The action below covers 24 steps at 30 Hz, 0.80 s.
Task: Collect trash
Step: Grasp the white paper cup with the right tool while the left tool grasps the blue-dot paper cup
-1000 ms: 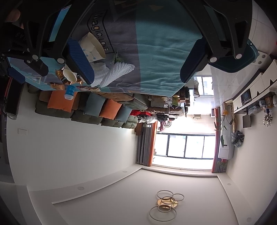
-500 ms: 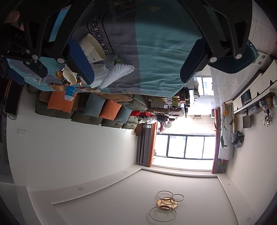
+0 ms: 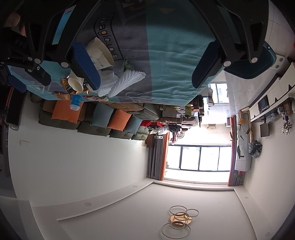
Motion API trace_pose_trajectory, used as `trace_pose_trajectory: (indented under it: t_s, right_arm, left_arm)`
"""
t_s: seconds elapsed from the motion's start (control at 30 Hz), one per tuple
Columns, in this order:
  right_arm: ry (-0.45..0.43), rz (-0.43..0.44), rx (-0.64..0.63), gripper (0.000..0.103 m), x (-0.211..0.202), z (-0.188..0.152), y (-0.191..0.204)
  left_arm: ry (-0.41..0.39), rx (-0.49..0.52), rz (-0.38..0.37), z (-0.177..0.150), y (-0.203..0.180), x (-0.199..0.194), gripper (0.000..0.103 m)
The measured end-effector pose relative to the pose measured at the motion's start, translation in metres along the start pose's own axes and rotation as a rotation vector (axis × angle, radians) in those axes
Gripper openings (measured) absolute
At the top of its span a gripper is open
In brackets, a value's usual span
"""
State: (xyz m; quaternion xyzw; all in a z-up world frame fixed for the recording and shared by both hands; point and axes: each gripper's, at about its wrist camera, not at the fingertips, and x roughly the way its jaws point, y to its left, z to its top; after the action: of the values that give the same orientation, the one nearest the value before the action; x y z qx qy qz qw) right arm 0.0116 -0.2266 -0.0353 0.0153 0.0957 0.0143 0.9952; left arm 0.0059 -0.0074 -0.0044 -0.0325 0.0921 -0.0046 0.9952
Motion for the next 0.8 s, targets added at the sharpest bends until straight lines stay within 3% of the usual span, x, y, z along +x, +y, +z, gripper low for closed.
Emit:
trace_pose_trajectory:
  t_s: [0.33,0.5,0.8]
  right_arm:
    - [0.075,-0.001,0.03,0.097,0.027,-0.003,-0.013]
    - [0.138,0.019,0.016,0.096,0.048,-0.005,-0.016]
    - [0.17,0.029,0.025,0.096,0.066,0.0,-0.029]
  left_arm:
    - [0.105,0.016,-0.073,-0.01,-0.015,0.028,0.098]
    - [0.212,0.0,-0.143,-0.018,-0.024,0.058,0.098]
    - [0.359,0.014,-0.229,-0.033,-0.058,0.105,0.098]
